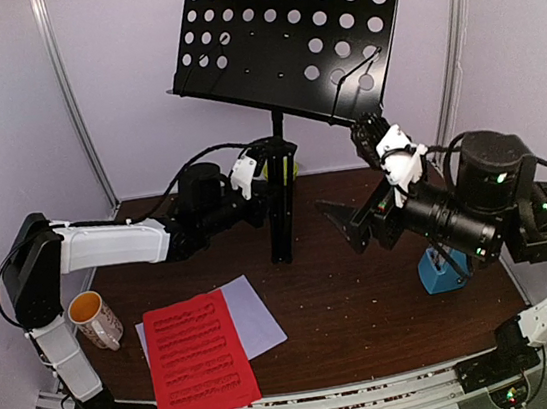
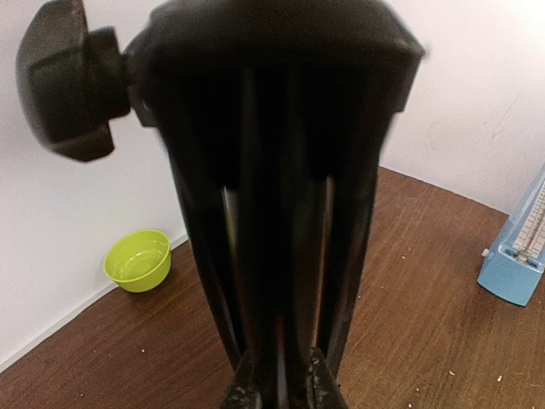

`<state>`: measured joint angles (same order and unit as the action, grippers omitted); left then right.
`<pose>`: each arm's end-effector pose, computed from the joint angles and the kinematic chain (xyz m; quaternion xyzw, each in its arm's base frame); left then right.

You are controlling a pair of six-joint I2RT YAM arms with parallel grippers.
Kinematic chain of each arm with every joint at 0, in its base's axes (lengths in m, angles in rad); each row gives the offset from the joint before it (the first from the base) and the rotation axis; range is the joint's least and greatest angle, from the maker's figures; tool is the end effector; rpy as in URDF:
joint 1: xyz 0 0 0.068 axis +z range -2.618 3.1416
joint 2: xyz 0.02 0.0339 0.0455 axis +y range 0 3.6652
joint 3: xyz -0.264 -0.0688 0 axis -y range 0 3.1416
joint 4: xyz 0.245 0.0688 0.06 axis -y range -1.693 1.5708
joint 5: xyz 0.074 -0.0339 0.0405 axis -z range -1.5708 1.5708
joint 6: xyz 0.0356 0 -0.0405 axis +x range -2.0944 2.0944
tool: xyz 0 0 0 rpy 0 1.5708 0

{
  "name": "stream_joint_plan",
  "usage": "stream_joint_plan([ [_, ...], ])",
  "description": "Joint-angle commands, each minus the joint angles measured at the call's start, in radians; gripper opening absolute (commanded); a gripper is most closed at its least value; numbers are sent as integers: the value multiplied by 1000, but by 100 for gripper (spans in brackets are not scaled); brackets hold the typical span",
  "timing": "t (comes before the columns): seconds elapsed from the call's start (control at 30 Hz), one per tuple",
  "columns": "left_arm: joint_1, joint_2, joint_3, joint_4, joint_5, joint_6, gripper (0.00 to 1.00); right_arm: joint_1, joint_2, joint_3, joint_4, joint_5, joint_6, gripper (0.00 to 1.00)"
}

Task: Set up the instrument practice props

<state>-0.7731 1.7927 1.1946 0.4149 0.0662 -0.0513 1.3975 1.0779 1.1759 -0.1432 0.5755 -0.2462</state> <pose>0.3004 -0.2964 0.2627 0.2911 0.7114 -0.2794 0.5754 0.0599 0.2299 0.4251 -0.3742 0.6156 0.1886 0.6674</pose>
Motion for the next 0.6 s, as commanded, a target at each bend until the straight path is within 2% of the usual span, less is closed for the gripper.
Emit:
stream_joint_plan([
  [0.0,12,-16,-27,-35,2,31,0,-48,-44,-158,-31,-55,324,100],
  [0.07,12,-16,-27,-40,3,36,0,-79,-86,-248,8,-81,388,100],
  [0.2,13,-16,-30,-37,12,42,0,-176,-164,-459,201,-153,461,100],
  [0.3,15,-12,-29,-32,27,45,0,-287,-128,-562,348,-208,483,100],
  [0.4,18,-9,-29,-36,50,47,0,-361,-38,-568,475,-287,451,98],
  [0.57,21,-12,-41,-42,62,52,0,-418,147,-460,570,-382,361,90],
])
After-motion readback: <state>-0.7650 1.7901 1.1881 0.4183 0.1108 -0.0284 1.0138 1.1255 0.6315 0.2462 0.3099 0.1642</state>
